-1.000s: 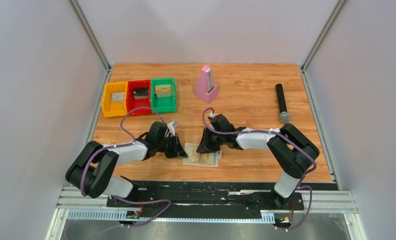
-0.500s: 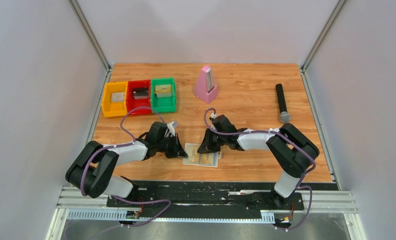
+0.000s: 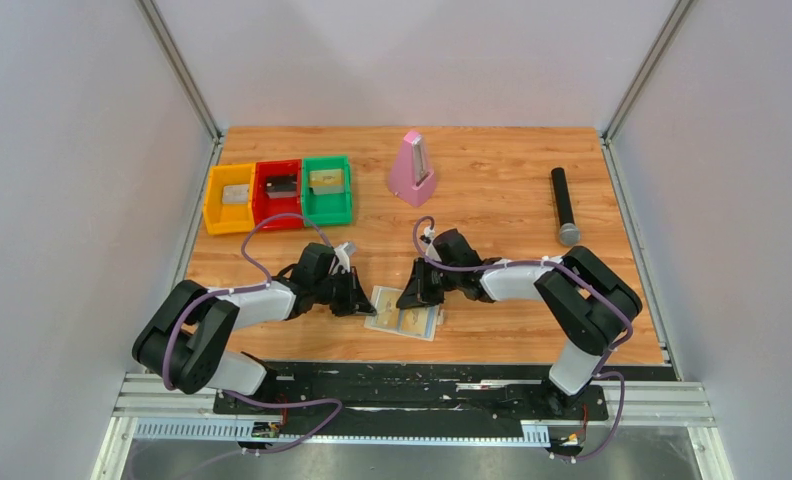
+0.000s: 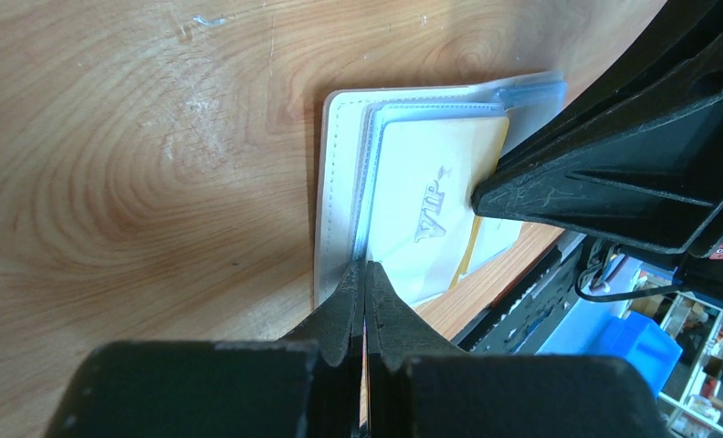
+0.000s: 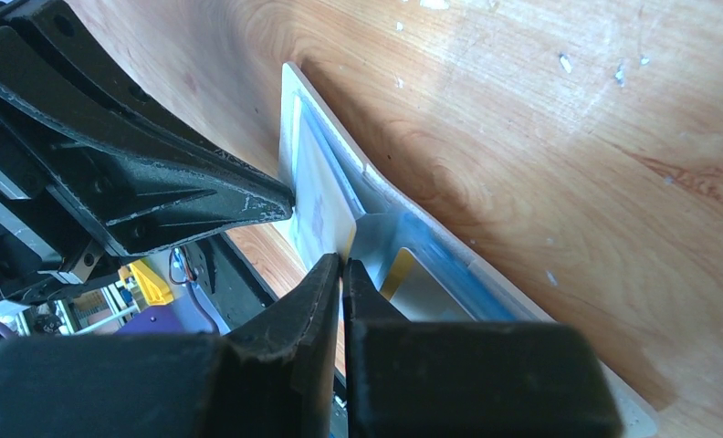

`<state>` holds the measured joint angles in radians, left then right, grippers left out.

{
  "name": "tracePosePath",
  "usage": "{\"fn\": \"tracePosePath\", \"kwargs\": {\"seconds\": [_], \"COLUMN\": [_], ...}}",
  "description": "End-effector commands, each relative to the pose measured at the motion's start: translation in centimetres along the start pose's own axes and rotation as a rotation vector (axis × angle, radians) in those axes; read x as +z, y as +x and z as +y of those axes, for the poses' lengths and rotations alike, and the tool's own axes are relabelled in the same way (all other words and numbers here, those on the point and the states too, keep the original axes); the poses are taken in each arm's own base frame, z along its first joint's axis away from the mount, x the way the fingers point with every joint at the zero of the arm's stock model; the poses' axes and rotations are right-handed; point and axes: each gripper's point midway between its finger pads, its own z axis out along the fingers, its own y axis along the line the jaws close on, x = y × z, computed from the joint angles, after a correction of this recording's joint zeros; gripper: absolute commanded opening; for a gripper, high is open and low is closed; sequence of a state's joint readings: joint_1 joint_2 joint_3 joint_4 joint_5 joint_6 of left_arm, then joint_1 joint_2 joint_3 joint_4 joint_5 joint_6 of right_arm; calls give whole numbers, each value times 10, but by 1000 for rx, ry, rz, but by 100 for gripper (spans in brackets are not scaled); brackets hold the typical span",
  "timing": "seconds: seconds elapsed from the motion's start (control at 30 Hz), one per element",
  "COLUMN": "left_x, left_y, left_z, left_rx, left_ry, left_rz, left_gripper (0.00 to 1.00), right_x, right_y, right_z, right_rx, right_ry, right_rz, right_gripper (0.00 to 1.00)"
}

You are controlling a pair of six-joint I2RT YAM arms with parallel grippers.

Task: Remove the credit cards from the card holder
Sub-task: Remove the credit card from the card holder.

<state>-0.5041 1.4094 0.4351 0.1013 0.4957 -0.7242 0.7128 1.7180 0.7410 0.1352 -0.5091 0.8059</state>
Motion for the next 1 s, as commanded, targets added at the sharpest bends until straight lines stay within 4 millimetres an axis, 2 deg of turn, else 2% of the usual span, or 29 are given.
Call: {"fn": "tracePosePath", "kwargs": {"seconds": [0.0, 0.07, 0.2, 0.3, 0.33, 0.37, 0.4, 0.6, 0.97], "left_x": [2, 3, 3, 4, 4, 4, 3, 4, 4], "left_y": [8, 8, 8, 9, 9, 9, 9, 9, 10], "left_z": [30, 30, 31, 32, 32, 32, 31, 33, 34], "left_rx": [-2, -2, -7, -6, -8, -9, -8, -11, -16], "left_ry": [-126, -127, -134, -134, -134, -134, -133, -139, -147], "left_rz": [16, 17, 18, 20, 20, 20, 20, 20, 24], "left_gripper": [0, 0, 0, 0, 0, 0, 0, 0, 0], "right_x": [1, 0, -3, -4, -4, -3, -3, -4, -18], "right_y": [0, 0, 0, 0, 0, 1, 2, 3, 4], "right_z": [4, 3, 0, -4, -5, -4, -4, -1, -4], "right_rx": [-28, -28, -41, -56, -58, -61, -64, -68, -76], "right_ry": [-50, -53, -54, -37, -35, -38, -47, -73, -110], "right_rz": [-1, 1, 8, 18, 20, 23, 25, 30, 76], "right_gripper": [6, 0, 0, 12, 9, 1, 0, 0, 0]}}
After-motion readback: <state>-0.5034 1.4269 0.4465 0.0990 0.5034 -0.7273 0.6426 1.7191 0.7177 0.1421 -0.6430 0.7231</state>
